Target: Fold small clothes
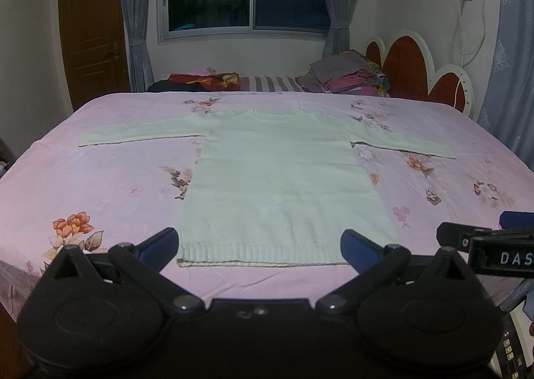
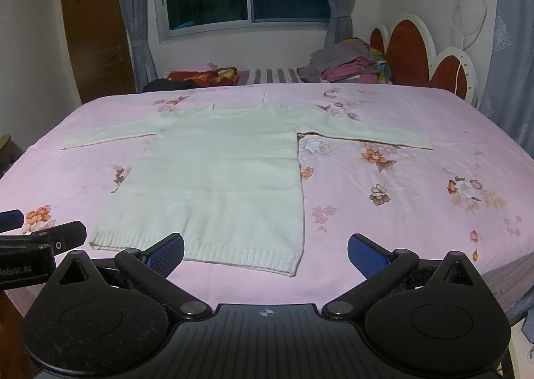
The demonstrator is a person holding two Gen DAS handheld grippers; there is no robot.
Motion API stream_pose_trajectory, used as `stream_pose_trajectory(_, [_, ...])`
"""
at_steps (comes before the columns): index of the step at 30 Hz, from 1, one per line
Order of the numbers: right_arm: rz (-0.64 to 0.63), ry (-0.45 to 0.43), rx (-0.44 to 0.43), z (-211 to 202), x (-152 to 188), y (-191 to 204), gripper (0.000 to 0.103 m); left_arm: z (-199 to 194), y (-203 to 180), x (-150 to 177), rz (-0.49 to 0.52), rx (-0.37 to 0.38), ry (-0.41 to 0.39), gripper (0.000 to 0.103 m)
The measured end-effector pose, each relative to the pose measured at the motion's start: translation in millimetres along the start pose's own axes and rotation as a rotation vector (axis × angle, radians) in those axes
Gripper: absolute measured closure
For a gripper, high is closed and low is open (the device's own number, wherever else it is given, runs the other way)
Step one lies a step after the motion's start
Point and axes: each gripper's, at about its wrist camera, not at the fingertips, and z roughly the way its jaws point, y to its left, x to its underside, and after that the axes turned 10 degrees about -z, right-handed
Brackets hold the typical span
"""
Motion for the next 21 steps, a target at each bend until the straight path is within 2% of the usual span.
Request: stream_pose_trajectory(21, [-0.004, -0.001, 0.000, -4.2, 0.6, -4.0, 0.000, -2.1, -2.7, -2.4, 0.001, 0.005, -0.002, 0.000])
